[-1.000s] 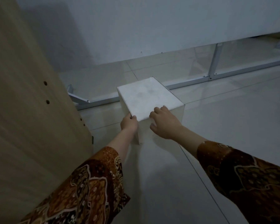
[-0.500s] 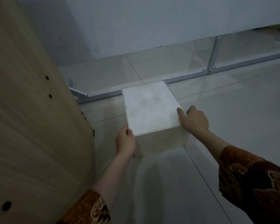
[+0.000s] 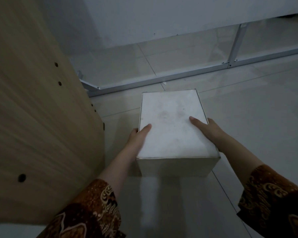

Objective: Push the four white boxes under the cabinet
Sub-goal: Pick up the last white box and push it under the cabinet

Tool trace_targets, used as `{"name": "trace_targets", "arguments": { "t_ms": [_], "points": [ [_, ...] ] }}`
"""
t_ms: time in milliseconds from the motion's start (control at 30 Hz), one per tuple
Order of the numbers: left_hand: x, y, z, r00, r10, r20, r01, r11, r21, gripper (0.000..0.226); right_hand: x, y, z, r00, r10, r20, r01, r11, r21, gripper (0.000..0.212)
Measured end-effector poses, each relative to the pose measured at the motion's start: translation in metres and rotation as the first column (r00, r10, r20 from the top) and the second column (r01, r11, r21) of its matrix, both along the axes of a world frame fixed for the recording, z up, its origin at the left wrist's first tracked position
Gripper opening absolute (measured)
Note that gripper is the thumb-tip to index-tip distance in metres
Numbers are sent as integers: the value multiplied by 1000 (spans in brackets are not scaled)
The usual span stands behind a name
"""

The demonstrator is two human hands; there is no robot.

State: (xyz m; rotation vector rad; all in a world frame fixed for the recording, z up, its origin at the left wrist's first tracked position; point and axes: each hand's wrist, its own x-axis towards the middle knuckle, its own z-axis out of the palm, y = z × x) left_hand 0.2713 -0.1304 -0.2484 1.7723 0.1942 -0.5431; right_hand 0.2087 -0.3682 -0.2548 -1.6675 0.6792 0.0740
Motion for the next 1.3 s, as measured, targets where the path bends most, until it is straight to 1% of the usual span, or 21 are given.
{"name": "trace_targets", "arguments": {
  "t_ms": [67,100,200,333,467,600,733,800,900,1033,1100,1167,1300],
  "points": [
    [-1,3,-2,990,-111,-92,99,988,-117,56,-3,1,2,999,32,32,-33,999,34,81],
    [-3,6,-2,985,-132,-107,116,983,-142,58,-6,4,4,999,36,39,-37,998,43,73],
    [-20,12,1,985,-134,-113,113,979,-172,55,-18,9,6,998,54,23,-55,997,45,66],
    [-59,27,4,991,-80,-107,61,984,-170,52,-49,26,8,997,66,30,-67,996,51,56],
    [-103,44,4,984,-47,-171,19,987,-161,55,-89,41,11,994,106,17,-107,988,107,56],
    [-157,62,4,980,-8,-198,-30,982,-188,52,-136,56,16,991,137,-6,-134,979,153,53],
    [-205,86,22,974,31,-225,-75,979,-188,48,-179,78,35,986,164,-27,-157,970,185,48],
    [-224,98,31,976,31,-214,-73,979,-189,46,-199,89,45,985,173,-24,-167,971,174,50],
    [-247,116,40,979,2,-204,-44,978,-202,44,-227,104,58,987,159,1,-156,973,169,53],
    [-274,136,62,983,-64,-174,33,983,-178,43,-270,129,81,990,143,12,-143,976,162,54],
    [-288,146,77,981,-106,-162,79,984,-160,42,-294,143,90,993,114,10,-114,977,182,55],
    [-303,159,89,975,-161,-154,132,975,-180,37,-319,159,98,997,81,6,-81,975,205,55],
    [-338,187,105,968,-196,-159,160,964,-211,19,-359,188,111,999,52,-11,-49,977,208,54]
  ]
}}
